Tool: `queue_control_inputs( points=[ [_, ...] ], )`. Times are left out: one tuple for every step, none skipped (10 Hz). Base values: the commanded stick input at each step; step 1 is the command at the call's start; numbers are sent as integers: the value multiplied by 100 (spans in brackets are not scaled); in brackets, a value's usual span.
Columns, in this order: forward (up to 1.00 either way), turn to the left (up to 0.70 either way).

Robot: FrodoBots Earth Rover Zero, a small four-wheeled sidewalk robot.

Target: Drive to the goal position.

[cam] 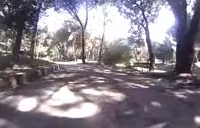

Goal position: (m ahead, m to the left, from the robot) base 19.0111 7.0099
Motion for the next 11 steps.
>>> queue_control_inputs(
  points=[
    [85, 0],
    [85, 0],
    [85, 0],
    [85, 0],
    [85, 0],
    [85, 0],
    [85, 0],
    [85, 0],
    [85, 0],
    [85, 0],
    [85, 0]
  ],
)
